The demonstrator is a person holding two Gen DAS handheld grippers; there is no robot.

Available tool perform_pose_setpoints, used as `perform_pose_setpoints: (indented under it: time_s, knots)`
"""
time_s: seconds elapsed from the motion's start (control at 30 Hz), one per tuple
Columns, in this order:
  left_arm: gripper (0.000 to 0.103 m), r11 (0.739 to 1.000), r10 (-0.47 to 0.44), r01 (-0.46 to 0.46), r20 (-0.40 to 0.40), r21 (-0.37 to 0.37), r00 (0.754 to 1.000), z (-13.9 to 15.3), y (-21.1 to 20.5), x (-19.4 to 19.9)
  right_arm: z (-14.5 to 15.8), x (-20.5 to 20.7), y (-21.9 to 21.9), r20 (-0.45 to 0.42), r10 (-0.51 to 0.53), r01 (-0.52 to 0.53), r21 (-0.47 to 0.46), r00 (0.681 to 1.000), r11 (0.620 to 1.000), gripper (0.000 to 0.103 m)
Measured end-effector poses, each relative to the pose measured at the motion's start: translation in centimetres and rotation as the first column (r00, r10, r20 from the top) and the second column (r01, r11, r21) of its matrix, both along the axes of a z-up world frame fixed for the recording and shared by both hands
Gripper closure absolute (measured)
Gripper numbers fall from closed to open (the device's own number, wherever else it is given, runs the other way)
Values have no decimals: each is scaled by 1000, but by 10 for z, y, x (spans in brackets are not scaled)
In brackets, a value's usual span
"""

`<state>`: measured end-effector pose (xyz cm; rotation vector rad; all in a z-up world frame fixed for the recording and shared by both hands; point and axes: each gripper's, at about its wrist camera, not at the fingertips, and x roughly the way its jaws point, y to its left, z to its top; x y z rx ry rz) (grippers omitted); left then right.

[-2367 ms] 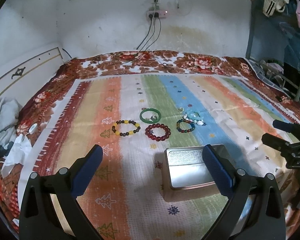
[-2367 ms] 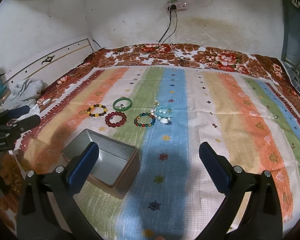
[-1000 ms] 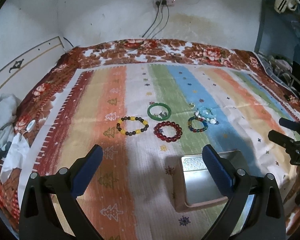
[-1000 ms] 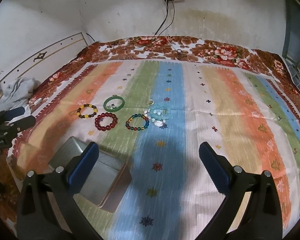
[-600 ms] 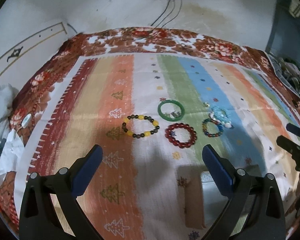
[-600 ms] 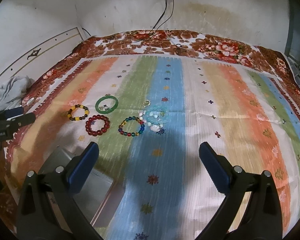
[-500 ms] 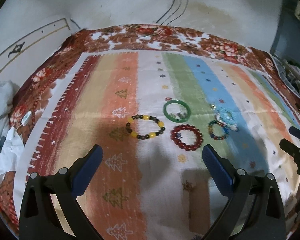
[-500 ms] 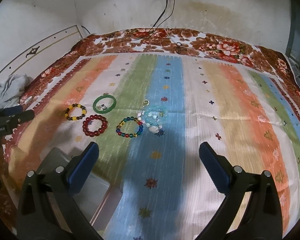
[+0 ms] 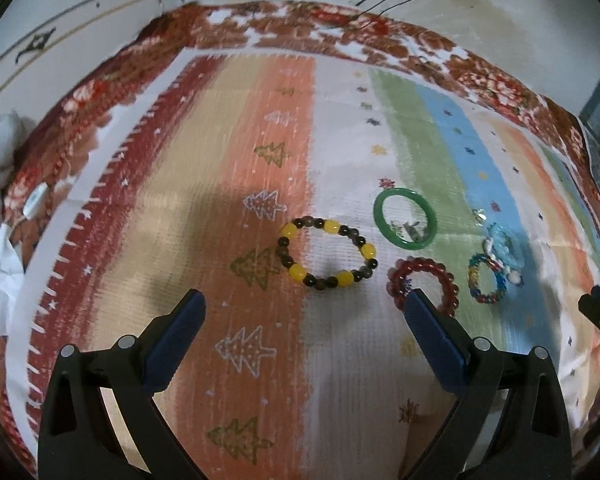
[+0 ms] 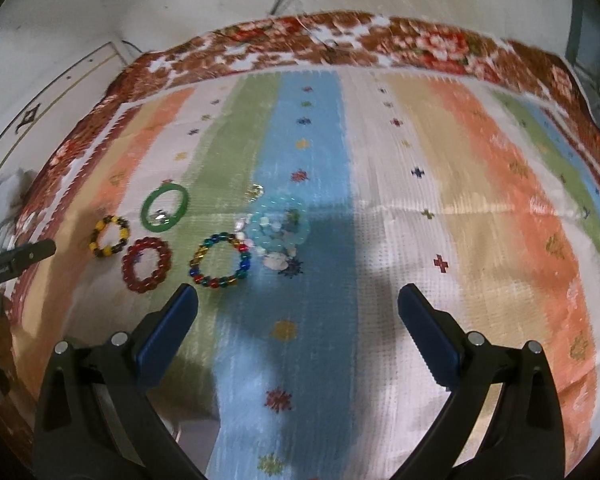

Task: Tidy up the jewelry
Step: 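Move left gripper to yellow-black bracelet while right gripper approaches light blue bracelet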

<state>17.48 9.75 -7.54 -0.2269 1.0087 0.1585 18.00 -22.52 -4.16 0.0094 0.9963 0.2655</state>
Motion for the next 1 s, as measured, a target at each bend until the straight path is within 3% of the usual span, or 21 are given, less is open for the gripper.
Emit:
perform_pose_setpoints:
  time_s: [0.43, 0.7, 1.0]
  knots:
    - [6, 998, 49, -53, -119, -37, 992, -37, 19, 36, -33, 61, -8, -129, -87, 95, 59, 988, 994, 5]
    - [6, 990, 91, -110, -197, -89, 976, -61, 33, 50, -63, 88, -15, -229, -154, 172, 62, 961, 983, 5]
    - [7, 997, 73, -77, -214, -11, 974, -71, 28, 64, -75, 104, -12, -234, -172, 185, 38, 957, 982, 4]
